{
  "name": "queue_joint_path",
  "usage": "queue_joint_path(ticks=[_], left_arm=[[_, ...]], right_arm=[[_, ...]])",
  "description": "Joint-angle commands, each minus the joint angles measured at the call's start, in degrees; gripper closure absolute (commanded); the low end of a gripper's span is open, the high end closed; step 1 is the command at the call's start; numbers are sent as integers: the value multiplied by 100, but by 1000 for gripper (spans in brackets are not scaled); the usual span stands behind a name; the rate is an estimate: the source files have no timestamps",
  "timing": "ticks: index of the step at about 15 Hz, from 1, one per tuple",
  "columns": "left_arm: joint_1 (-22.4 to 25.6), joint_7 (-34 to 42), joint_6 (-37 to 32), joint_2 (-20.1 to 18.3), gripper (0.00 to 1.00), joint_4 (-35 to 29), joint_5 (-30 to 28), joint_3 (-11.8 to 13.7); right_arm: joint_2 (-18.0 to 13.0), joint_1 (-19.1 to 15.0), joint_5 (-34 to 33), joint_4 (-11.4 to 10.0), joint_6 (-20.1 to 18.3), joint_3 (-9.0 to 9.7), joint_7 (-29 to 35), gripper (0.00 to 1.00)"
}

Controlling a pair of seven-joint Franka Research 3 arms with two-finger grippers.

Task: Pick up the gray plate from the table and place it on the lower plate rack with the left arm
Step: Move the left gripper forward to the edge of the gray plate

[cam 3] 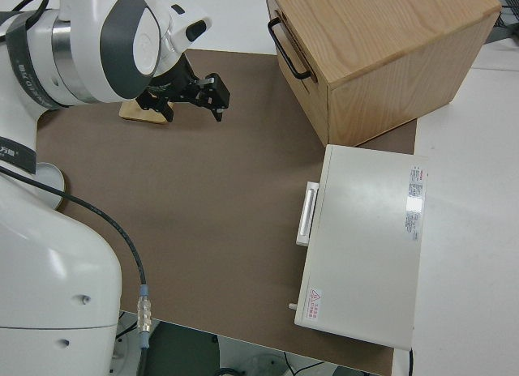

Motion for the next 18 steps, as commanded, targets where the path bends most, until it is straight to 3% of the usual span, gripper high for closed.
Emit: queue_joint_path(ticks=[1,2,5,6,13,16,18], left_arm=[[-74,-80,163,53,154,-43,-92,50],[-74,-89,163,53,292,-43,-92,50],[-56,-80,163,62,869,-16,-92,50],[-47,-45,163,62,999,-8,-92,50],[-21,-80,58,-26,1000,159,-92,147],[14,-89,-486,-140,1000,554,-66,366],[23,-89,-602,-158,1000,625,-57,375]], right_arm=[[-7,-106,-9,52,-82,100,72,17],[-7,-106,-9,52,-82,100,72,17],[-15,-115,-9,52,-82,100,72,17],[-15,-115,-9,52,-82,100,72,17],[-15,-115,-9,52,-82,100,72,17],[-15,-106,-9,52,-82,100,72,17],[-7,-106,-9,52,-73,100,72,17]])
